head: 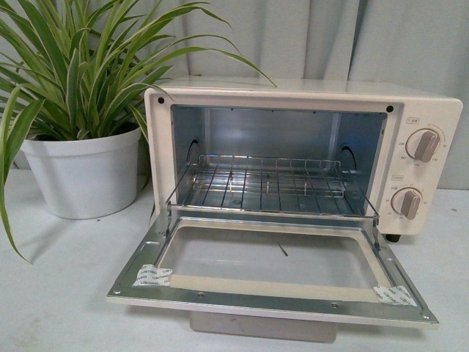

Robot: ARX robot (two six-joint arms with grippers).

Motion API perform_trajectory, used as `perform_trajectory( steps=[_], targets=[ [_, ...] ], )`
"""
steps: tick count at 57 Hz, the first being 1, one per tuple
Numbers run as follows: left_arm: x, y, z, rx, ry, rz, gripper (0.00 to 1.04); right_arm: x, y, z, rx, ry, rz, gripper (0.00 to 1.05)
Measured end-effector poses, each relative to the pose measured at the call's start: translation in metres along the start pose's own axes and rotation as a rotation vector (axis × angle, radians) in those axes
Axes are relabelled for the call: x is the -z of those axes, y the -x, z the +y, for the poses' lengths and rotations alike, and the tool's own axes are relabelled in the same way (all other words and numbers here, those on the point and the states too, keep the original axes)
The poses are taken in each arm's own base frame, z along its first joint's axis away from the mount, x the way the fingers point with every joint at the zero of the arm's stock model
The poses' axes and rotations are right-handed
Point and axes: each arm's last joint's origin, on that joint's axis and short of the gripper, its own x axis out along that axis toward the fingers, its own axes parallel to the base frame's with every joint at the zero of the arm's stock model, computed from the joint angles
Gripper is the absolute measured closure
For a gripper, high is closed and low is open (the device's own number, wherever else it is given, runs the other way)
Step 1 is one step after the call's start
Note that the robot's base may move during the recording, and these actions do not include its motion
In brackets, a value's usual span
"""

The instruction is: Open oven

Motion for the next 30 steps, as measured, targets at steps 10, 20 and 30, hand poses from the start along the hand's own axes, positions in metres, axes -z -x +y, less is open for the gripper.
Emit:
perform_trajectory(
  steps=[10,20,30],
  targets=[
    [0.0000,0.0000,0.0000,0.000,0.000,0.000,0.06,0.0000,0.0000,0.0000,0.000,0.000,0.000,0.09],
    [0.0000,0.0000,0.0000,0.000,0.000,0.000,0.06,0.0000,0.0000,0.0000,0.000,0.000,0.000,0.09],
    [0.0000,0.0000,0.0000,0.000,0.000,0.000,0.06,0.0000,0.0000,0.0000,0.000,0.000,0.000,0.09]
  ],
)
